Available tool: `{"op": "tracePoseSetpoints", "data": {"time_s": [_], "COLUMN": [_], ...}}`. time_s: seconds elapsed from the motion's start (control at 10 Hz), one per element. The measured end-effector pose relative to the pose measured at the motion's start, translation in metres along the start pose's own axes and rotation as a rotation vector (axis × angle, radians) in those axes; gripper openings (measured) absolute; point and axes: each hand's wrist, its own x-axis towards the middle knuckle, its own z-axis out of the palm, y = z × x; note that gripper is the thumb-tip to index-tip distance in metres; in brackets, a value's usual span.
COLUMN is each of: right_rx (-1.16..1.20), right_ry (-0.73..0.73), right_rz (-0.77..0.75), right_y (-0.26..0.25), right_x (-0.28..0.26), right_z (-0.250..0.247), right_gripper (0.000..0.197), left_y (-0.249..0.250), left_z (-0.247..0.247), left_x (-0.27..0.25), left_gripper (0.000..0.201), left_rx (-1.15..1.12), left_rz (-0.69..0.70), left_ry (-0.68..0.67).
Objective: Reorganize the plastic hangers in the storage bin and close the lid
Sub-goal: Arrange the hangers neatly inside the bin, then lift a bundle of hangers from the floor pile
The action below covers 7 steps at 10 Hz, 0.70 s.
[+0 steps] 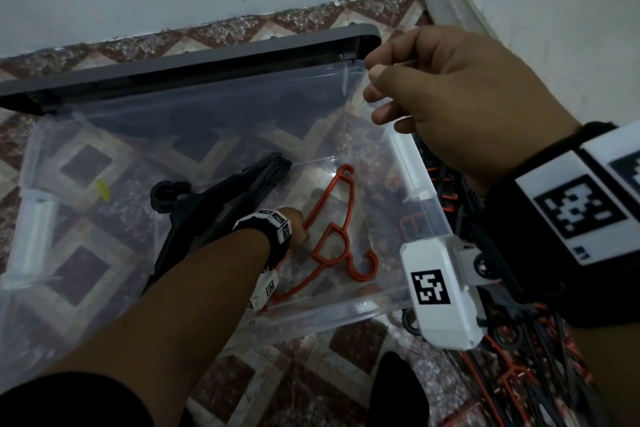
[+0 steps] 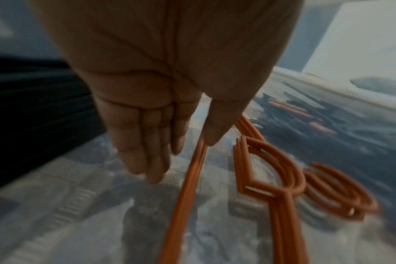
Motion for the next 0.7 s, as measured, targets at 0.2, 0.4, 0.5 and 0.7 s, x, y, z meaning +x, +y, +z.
{"op": "tracePoseSetpoints", "data": {"time_s": [0.2, 0.4, 0.5, 0.7], "right_rx": [-0.001, -0.014, -0.005, 0.173], "right_ry": [-0.009, 0.019, 0.016, 0.187], "right_rz": [-0.002, -0.013, -0.040, -0.171], "right_y": [0.001, -0.001, -0.006, -0.021], "right_x": [-0.002, -0.003, -0.008, -0.019], "right_z": [-0.001, -0.002, -0.005, -0.053], "right_gripper": [0.011, 0.012, 0.013, 0.012], "left_y": [-0.010, -0.019, -0.023, 0.004], "left_z": [-0.004, -0.002, -0.011, -0.080], "left_x": [-0.022, -0.026, -0.043, -0.105], "left_gripper": [0.035, 0.023, 0.031, 0.040], "left_rx": [0.353, 0.419, 0.388, 0.212], "left_rz": [-0.011, 0.006, -0.024, -0.015], "left_ry": [-0.188, -0.272, -0.214, 0.073]}}
